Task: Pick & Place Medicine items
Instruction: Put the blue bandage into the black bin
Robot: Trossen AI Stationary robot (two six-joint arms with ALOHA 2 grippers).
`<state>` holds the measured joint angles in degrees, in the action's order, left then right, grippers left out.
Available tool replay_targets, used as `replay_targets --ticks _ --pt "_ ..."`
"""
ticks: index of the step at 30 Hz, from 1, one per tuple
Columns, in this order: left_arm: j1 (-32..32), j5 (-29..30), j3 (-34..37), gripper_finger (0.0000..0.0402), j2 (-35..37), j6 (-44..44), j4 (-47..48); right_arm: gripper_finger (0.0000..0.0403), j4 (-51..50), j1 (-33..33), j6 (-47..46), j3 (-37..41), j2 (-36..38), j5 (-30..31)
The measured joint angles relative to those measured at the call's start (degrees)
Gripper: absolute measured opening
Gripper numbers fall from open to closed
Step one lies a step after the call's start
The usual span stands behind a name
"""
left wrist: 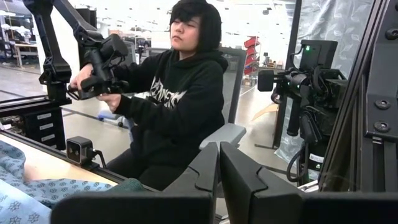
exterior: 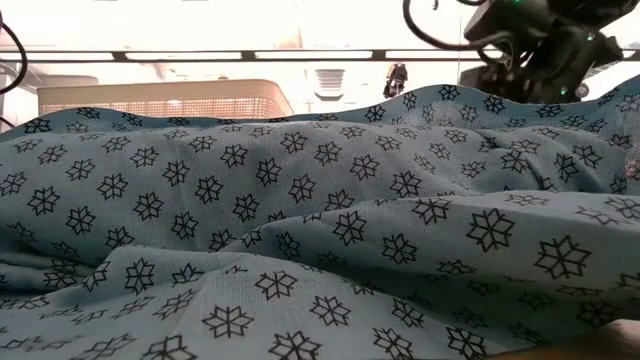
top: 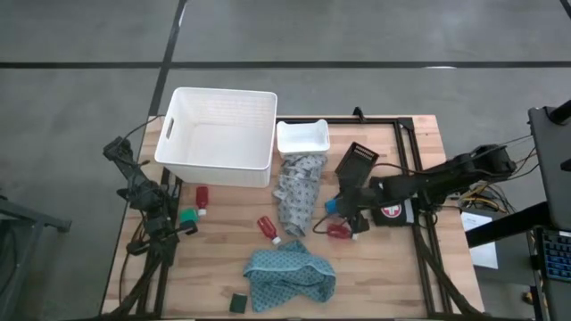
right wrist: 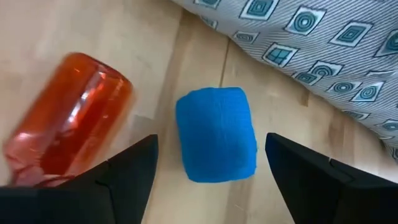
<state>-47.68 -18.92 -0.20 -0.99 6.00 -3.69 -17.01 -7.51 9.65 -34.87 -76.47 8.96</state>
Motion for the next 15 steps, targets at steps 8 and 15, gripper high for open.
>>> replay_targets --ticks 8,15 --pt "0.0 0.0 0.0 0.0023 0.0 0.0 0.0 0.0283 1.9 1.9 -0.2 0.0 -4.0 -1.5" --pt "0.0 0.0 0.0 0.0023 0.0 0.0 0.0 0.0261 2.9 1.9 -0.2 -0.1 -5.8 -1.5"
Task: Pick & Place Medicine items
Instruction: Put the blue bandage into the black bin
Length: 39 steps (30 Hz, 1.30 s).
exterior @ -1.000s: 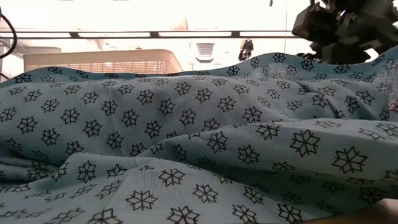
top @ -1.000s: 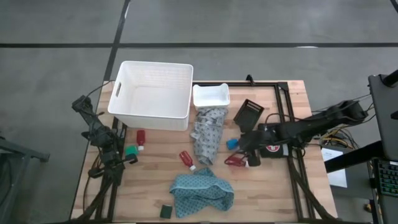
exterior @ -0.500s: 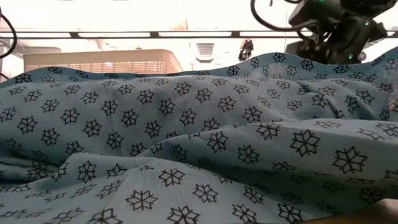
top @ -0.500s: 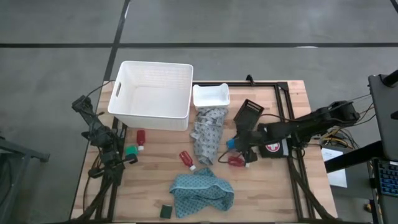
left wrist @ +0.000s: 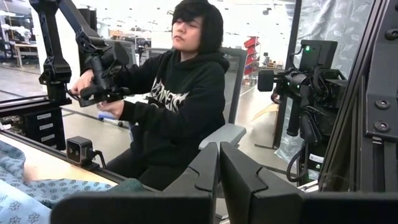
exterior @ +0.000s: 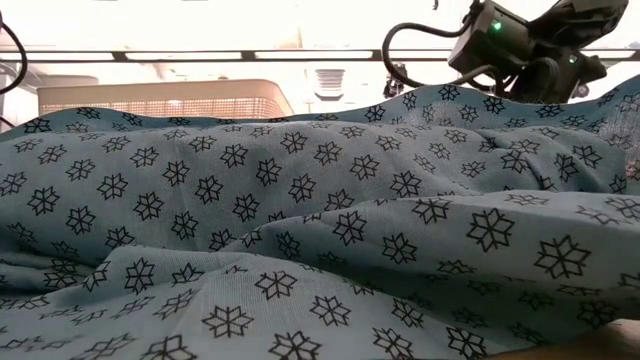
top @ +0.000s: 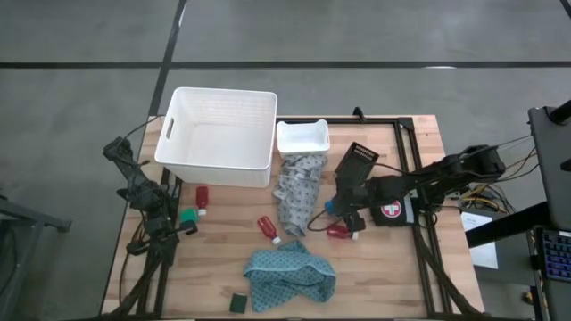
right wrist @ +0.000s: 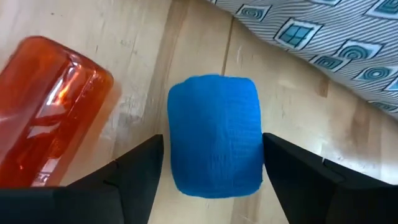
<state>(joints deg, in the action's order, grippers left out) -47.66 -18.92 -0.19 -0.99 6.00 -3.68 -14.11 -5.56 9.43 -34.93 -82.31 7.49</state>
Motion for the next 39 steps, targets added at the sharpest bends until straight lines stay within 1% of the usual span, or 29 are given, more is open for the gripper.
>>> replay_targets --ticks 9,12,15,20,25,27,31,36,39 --pt "0.0 0.0 0.0 0.0023 0.0 0.0 0.0 0.0198 0.1 0.0 -0.4 0.1 0.1 0.0" --pt "0.0 0.0 0.0 0.0023 0.0 0.0 0.0 0.0183 0.2 0.0 -0.4 0.1 0.1 0.0" --pt "0.0 0.0 0.0 0.0023 0.0 0.0 0.0 0.0179 0.2 0.0 -0.4 0.1 0.1 0.0" --pt "0.0 0.0 0.0 0.0023 0.0 0.0 0.0 0.0184 -0.7 0.0 -1.0 -0.2 0.6 0.1" --pt "0.0 0.0 0.0 0.0023 0.0 0.0 0.0 0.0183 -1.2 0.0 -7.6 -0.5 4.6 0.3" --pt "0.0 0.0 0.0 0.0023 0.0 0.0 0.0 0.0184 -2.6 0.0 -10.7 -0.9 7.0 1.6" --pt "0.0 0.0 0.0 0.0023 0.0 0.0 0.0 0.0184 -9.5 0.0 -16.7 -2.4 12.8 5.2" --pt "0.0 0.0 0.0 0.0023 0.0 0.0 0.0 0.0184 -20.2 0.0 -25.8 -5.2 19.9 14.6" --pt "0.0 0.0 0.0 0.0023 0.0 0.0 0.0 0.0184 -24.4 0.2 -28.4 -6.1 23.4 18.1"
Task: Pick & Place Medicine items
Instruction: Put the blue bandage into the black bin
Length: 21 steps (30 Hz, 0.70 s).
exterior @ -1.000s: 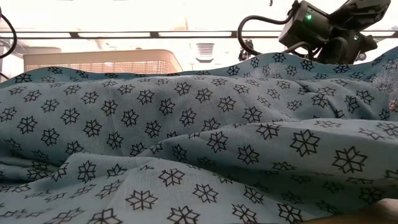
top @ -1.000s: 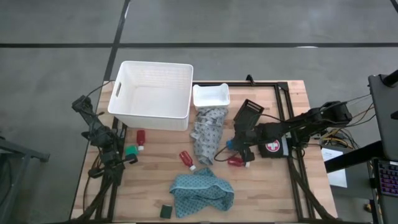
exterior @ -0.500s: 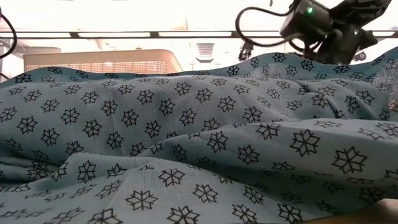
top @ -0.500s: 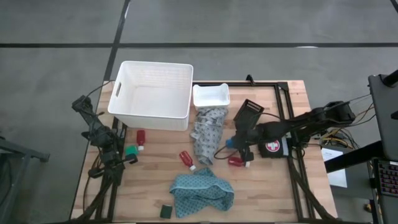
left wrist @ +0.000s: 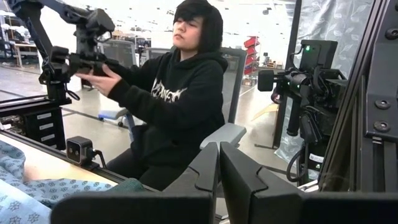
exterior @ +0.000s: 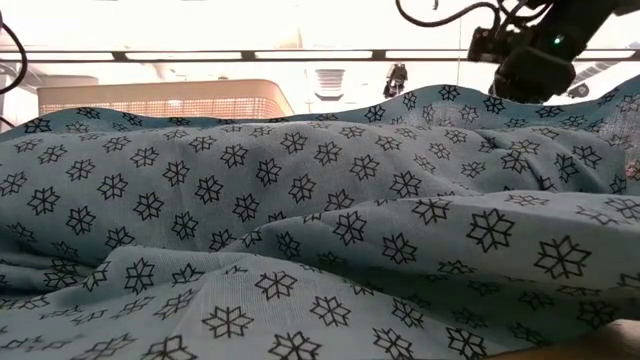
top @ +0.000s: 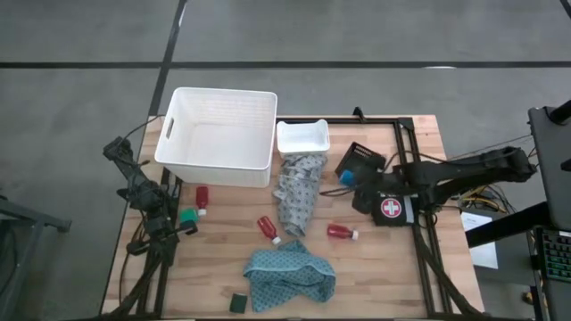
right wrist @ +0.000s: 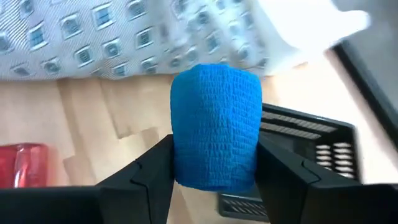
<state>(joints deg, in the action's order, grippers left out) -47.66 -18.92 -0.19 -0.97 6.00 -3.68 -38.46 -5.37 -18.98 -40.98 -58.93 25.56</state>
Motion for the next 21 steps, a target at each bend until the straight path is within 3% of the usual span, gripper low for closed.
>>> replay_targets --ticks 5,9,18,21 --pt "0.0 0.0 0.0 0.0023 0.0 0.0 0.0 0.0184 -2.0 3.1 -0.6 -0.1 4.0 0.5" --pt "0.0 0.0 0.0 0.0023 0.0 0.0 0.0 0.0184 -3.9 9.3 -0.4 -0.1 5.1 0.0" --pt "0.0 0.0 0.0 0.0023 0.0 0.0 0.0 0.0185 -4.1 29.2 7.1 -0.1 2.4 -13.6" --pt "0.0 0.0 0.0 0.0023 0.0 0.0 0.0 0.0185 -3.9 33.9 9.8 -0.1 1.0 -15.7"
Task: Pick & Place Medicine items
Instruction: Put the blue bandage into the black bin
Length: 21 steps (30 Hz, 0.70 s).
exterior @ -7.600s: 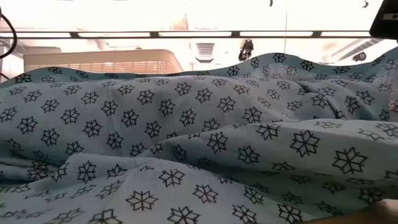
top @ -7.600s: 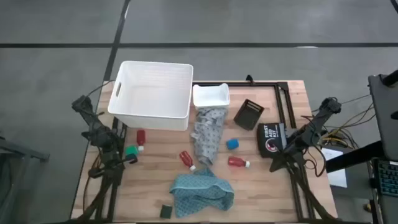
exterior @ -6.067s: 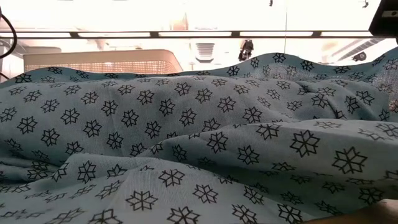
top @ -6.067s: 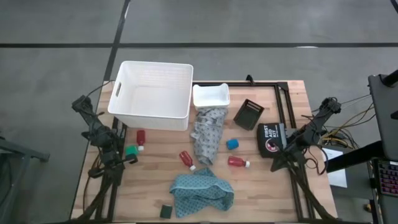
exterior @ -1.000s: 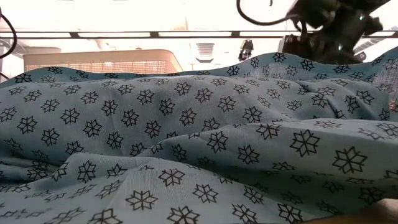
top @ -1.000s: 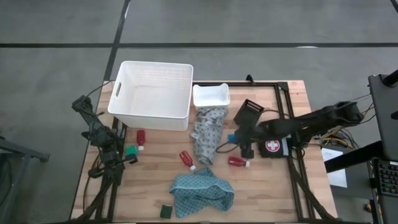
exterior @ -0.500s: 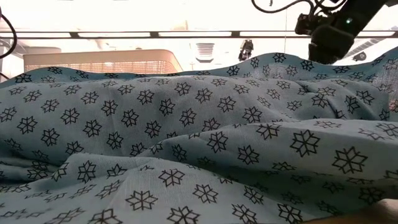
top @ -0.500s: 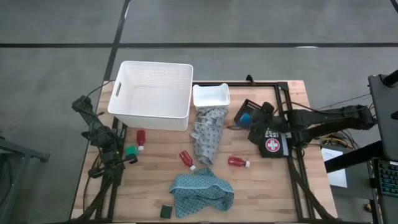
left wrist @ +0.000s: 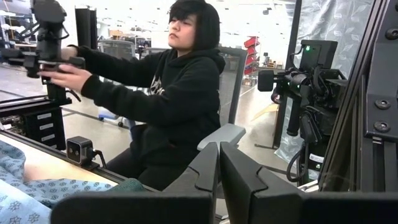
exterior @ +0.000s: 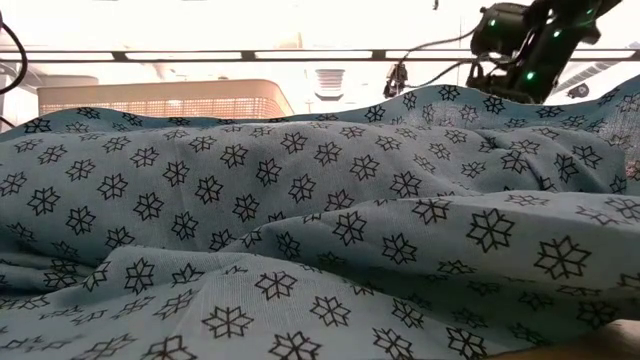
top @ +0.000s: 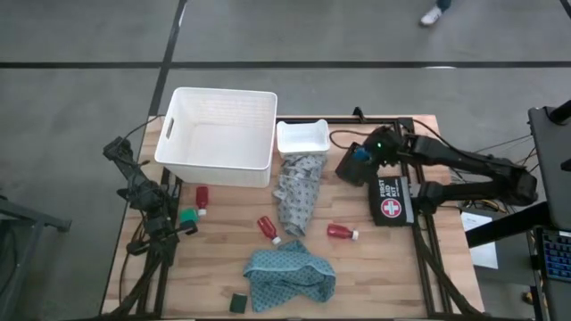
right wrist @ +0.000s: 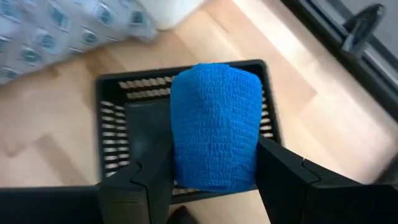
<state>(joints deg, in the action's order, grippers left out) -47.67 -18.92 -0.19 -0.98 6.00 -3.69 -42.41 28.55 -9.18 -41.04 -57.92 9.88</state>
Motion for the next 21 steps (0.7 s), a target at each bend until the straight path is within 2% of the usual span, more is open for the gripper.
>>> replay_targets --ticks 8,21 --pt "0.0 0.0 0.0 0.0023 0.0 0.0 0.0 0.0185 2.8 5.2 5.1 0.0 -5.6 -0.7" --pt "0.0 0.0 0.0 0.0023 0.0 0.0 0.0 0.0185 5.9 5.5 3.4 0.0 -17.9 -0.9"
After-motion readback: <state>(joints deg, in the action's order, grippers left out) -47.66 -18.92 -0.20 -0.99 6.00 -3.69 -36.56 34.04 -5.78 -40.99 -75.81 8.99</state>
